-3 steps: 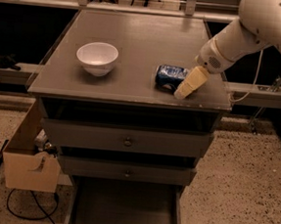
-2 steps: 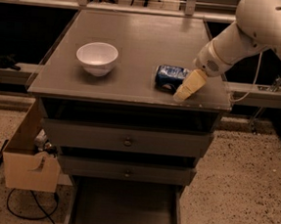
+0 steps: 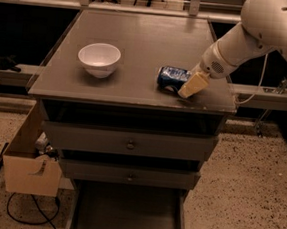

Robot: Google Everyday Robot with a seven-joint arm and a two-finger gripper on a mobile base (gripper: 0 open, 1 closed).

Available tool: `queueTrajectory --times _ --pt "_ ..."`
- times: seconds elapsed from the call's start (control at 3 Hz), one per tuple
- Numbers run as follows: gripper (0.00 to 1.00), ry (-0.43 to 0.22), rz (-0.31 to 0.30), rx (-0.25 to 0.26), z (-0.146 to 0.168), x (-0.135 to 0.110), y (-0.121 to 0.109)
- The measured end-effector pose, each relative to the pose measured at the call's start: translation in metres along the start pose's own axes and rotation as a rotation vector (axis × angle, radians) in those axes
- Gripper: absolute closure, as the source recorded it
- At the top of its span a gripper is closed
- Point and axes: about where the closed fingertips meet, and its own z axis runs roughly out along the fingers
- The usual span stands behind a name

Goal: Place pepsi can into bottom drawer

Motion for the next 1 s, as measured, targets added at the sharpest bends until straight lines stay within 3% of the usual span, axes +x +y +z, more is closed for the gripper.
queueTrajectory --times 0.67,1.0 --pt "0.86 0.000 0.000 0.000 0.0001 0.0000 0.0000" --pt "1.00 0.000 0.000 0.000 0.0002 0.0000 0.0001"
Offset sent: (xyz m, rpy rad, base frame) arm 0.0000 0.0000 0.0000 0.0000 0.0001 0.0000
